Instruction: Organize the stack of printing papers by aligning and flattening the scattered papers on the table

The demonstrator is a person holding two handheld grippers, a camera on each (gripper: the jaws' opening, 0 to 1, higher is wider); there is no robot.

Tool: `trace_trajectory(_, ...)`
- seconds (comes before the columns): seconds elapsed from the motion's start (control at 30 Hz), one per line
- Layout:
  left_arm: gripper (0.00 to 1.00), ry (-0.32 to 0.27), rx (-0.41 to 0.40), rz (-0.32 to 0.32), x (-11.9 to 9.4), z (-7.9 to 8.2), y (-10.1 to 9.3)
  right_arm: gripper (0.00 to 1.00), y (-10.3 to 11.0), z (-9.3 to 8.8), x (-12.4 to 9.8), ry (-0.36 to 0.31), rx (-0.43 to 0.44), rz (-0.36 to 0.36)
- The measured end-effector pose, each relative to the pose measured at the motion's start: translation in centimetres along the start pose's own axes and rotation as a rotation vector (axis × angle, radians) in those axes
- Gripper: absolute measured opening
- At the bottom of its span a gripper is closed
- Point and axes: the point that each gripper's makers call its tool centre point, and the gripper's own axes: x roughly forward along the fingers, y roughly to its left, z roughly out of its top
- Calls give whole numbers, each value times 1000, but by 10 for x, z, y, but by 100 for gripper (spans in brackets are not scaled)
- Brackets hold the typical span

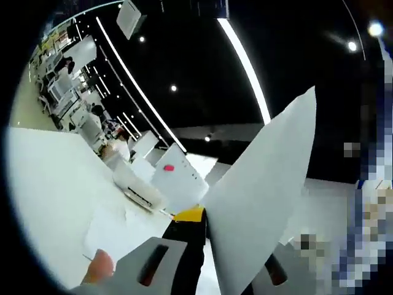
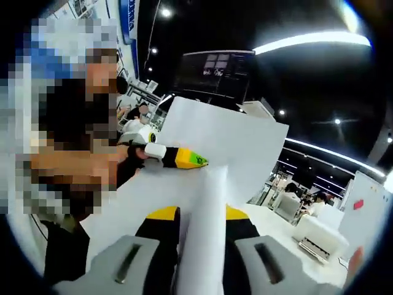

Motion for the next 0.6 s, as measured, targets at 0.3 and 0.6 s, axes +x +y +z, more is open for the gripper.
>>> trace_trajectory(0.3,5,26,70,-32,-7,3,-14,33,4,-1,-6,-14,-14,23)
trace_trajectory(0.6,5,52,139,-62,-13,6,-28,46,-2,3,-21,-37,3,5)
